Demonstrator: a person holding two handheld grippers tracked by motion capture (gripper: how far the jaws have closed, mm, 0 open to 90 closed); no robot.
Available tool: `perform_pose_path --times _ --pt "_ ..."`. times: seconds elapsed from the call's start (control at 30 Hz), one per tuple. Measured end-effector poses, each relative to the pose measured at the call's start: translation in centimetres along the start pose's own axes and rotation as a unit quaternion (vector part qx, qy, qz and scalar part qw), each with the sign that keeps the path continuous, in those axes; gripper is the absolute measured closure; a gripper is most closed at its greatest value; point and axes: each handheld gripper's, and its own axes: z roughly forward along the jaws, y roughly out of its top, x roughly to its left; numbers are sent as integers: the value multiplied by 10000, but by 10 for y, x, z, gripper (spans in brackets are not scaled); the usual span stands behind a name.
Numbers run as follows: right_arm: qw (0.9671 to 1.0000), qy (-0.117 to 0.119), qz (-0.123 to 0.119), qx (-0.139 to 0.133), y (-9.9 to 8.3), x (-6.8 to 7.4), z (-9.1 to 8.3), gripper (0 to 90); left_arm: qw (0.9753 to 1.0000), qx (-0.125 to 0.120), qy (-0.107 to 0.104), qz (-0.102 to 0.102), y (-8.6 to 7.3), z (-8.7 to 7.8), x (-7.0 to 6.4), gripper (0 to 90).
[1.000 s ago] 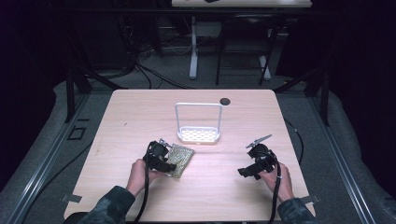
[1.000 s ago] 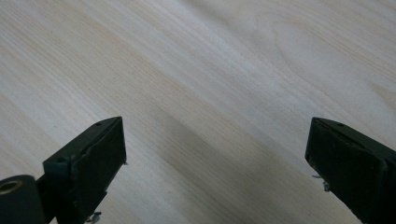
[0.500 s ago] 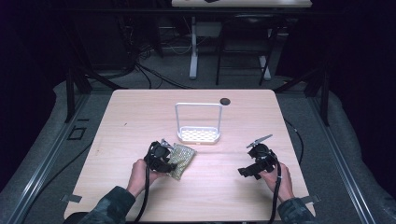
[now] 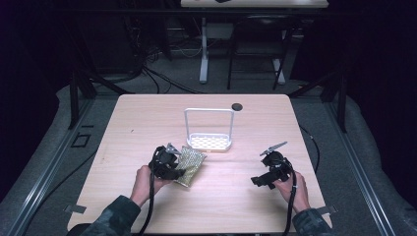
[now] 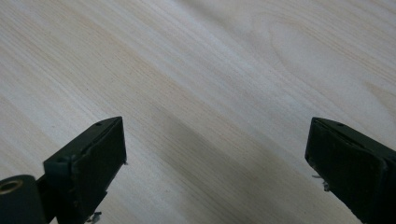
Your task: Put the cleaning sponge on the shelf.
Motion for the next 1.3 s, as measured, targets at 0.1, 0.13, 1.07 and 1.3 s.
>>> perform_pose_path --times 0.1,0.13,1.07,1.3 --pt "10000 0 -3 4 0 0 0 47 10000 -8 13 46 2 -4 0 637" --pt "10000 0 -3 4 0 0 0 47 10000 -8 13 46 2 -4 0 637" --pt "10000 -21 2 30 0 0 0 53 9992 -269 29 296 16 -24 -10 630" --pt "10000 -49 -19 22 -1 1 0 56 9989 -308 44 342 21 -27 -11 630"
